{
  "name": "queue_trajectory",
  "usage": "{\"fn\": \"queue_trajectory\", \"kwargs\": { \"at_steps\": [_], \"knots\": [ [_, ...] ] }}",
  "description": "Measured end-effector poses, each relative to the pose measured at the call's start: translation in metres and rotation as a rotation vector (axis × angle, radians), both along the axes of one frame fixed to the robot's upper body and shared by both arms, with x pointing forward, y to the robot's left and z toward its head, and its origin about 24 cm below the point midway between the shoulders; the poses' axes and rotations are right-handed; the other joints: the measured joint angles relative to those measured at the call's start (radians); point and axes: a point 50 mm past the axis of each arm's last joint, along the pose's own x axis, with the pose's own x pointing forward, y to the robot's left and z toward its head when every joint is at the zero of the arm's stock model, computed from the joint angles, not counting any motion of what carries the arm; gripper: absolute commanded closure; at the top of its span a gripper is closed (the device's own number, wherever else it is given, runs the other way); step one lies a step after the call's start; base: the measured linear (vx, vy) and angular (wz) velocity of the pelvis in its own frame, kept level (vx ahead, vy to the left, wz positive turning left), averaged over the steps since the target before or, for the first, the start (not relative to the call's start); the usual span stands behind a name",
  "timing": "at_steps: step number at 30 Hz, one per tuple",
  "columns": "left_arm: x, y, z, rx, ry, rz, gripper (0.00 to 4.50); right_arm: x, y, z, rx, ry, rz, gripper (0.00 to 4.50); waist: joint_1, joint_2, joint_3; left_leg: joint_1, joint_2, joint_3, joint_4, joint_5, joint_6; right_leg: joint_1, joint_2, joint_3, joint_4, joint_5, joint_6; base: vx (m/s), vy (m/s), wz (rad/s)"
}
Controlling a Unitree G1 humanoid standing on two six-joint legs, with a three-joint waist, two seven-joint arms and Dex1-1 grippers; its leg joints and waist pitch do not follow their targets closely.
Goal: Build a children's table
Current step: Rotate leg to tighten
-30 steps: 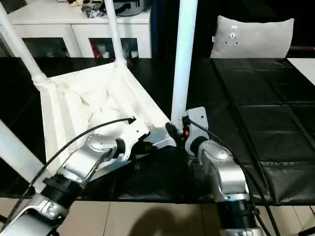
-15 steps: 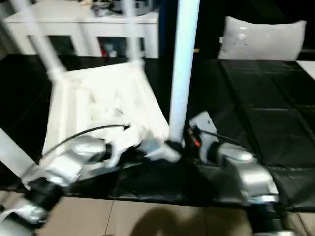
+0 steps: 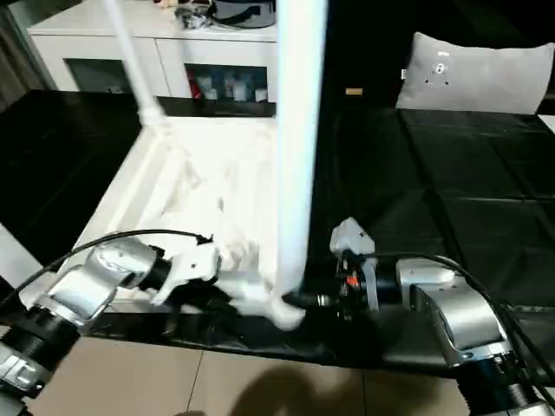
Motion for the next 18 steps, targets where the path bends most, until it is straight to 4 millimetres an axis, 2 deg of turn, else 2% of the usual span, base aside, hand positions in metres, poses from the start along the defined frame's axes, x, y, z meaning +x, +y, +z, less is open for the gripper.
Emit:
{"fn": "queue_trajectory", "kwargs": {
  "at_steps": [2, 5, 6, 11, 14, 15, 18],
  "knots": [
    [0.0, 0.0, 0.0, 0.002, -0.003, -0.001, 4.5, 0.003, 0.002, -0.004, 0.01, 0.01, 0.018, 1.98, 0.001, -0.001, 0.0, 0.0, 0.0, 0.0, 0.0, 0.0, 0.0, 0.0, 0.0, 0.0, 0.0, 0.0, 0.0, 0.0, 0.0, 0.0],
    [0.001, 0.003, 0.0, 0.011, -0.002, 0.005, 4.5, 0.011, 0.008, -0.012, 0.042, 0.015, 0.053, 2.08, -0.004, -0.003, 0.0, 0.001, 0.0, 0.0, 0.001, 0.0, -0.001, 0.0, 0.0, 0.0, 0.001, 0.001, -0.001, 0.0, 0.0, 0.0],
    [0.002, 0.004, 0.0, 0.016, -0.002, 0.011, 4.5, 0.014, 0.009, -0.014, 0.052, 0.017, 0.064, 2.25, -0.009, -0.004, -0.001, 0.002, 0.001, 0.0, 0.002, 0.0, -0.001, 0.001, 0.0, 0.0, 0.001, 0.001, -0.002, 0.0, 0.0, 0.0],
    [0.004, 0.008, 0.0, 0.035, -0.008, 0.035, 4.5, 0.027, 0.015, -0.025, 0.088, 0.006, 0.088, 2.41, -0.039, -0.014, -0.001, 0.006, 0.002, 0.0, 0.005, 0.001, -0.002, 0.006, 0.0, -0.002, 0.001, 0.002, -0.003, 0.0, 0.0, 0.0],
    [0.004, 0.011, -0.002, 0.04, 0.003, 0.059, 4.5, 0.029, 0.017, -0.03, 0.111, 0.012, 0.075, 2.42, -0.057, -0.016, 0.0, 0.019, 0.002, 0.0, 0.007, 0.001, -0.002, 0.016, 0.0, -0.003, -0.002, 0.002, -0.003, 0.0, 0.0, 0.0],
    [0.004, 0.011, -0.003, 0.038, 0.009, 0.076, 4.5, 0.03, 0.017, -0.032, 0.12, 0.017, 0.067, 2.43, -0.061, -0.017, 0.001, 0.019, 0.002, 0.0, 0.007, 0.001, -0.002, 0.019, 0.0, -0.004, -0.003, 0.002, -0.003, 0.0, 0.0, 0.0],
    [0.007, 0.012, -0.006, 0.022, 0.013, 0.185, 4.5, 0.04, 0.017, -0.036, 0.138, 0.001, -0.021, 2.44, -0.089, -0.014, 0.003, 0.024, 0.002, -0.003, 0.01, 0.0, -0.002, 0.023, -0.007, -0.017, -0.008, 0.002, -0.003, 0.0, 0.0, 0.0]
  ]
}}
